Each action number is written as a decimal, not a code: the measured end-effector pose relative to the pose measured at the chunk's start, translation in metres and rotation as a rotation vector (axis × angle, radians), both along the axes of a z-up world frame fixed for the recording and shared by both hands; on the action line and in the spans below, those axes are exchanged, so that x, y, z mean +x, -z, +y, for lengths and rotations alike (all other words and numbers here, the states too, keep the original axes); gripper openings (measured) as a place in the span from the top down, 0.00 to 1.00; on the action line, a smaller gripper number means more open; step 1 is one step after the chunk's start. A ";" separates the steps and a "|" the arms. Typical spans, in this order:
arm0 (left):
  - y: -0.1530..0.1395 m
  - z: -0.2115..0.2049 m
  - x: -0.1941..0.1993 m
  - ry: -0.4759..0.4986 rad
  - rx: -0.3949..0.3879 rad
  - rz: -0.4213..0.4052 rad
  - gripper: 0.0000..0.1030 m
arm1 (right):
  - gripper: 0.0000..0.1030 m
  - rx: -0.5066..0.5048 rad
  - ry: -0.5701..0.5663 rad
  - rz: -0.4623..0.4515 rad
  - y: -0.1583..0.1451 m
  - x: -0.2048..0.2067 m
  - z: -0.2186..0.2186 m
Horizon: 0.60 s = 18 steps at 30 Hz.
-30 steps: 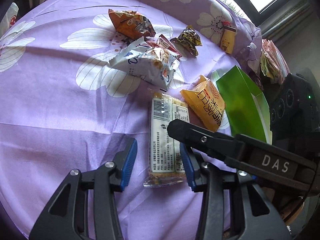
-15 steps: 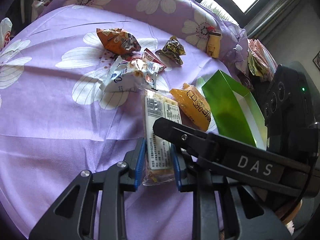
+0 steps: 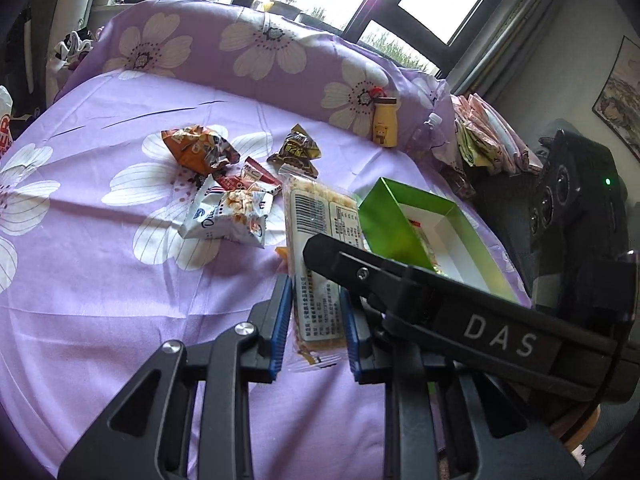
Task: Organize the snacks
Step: 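Lift the biscuit bar packet with the right gripper and carry it over the box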
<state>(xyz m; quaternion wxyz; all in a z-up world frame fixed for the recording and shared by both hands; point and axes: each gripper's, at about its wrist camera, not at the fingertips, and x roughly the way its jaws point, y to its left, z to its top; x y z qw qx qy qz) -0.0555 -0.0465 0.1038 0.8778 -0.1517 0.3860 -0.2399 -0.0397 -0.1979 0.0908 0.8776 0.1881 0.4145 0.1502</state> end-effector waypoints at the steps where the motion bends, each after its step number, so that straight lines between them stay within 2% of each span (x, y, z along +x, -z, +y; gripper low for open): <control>1: -0.004 -0.003 0.000 0.010 -0.007 -0.011 0.78 | 0.46 -0.004 0.012 -0.017 -0.005 -0.003 -0.002; 6: -0.019 -0.018 -0.002 0.057 -0.024 -0.069 0.78 | 0.46 -0.018 0.064 -0.082 -0.023 -0.012 -0.017; 18: -0.045 -0.069 -0.003 0.168 -0.037 -0.152 0.78 | 0.46 -0.002 0.193 -0.167 -0.051 -0.031 -0.068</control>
